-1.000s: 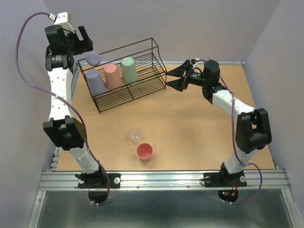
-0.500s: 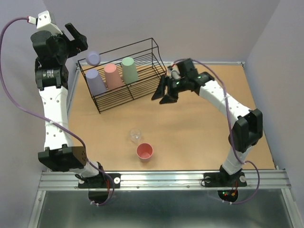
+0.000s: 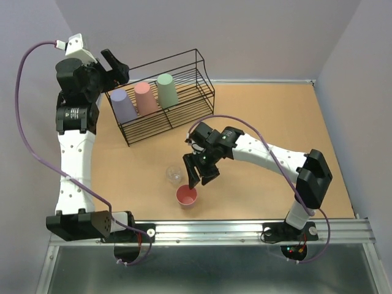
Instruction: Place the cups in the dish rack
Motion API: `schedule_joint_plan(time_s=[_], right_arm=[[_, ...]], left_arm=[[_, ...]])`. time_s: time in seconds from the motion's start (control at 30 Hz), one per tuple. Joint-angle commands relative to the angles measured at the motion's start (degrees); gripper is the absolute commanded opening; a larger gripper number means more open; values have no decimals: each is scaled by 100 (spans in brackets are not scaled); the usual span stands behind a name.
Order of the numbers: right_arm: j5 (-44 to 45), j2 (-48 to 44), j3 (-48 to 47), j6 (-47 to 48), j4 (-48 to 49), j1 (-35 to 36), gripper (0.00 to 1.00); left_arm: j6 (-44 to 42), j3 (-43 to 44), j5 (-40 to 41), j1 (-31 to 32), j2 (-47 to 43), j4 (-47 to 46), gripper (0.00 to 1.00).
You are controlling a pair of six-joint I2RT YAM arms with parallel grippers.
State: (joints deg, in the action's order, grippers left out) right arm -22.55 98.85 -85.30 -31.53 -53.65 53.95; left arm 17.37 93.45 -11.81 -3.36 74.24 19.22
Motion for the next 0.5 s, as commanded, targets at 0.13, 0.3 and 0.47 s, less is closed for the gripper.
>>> schedule_joint_plan(time_s=[0.13,0.3,0.47], right_arm=[[593,-121,303,-196,319,396,61],[1032,64,531,-406,609,449,51],[1261,161,637,-547,803,528,30]], left_arm=[[39,-274,21,19,-849,29,99],[65,-301,-76,10,-1060,187,99],[-136,-292,117,124,-1280,397,99]])
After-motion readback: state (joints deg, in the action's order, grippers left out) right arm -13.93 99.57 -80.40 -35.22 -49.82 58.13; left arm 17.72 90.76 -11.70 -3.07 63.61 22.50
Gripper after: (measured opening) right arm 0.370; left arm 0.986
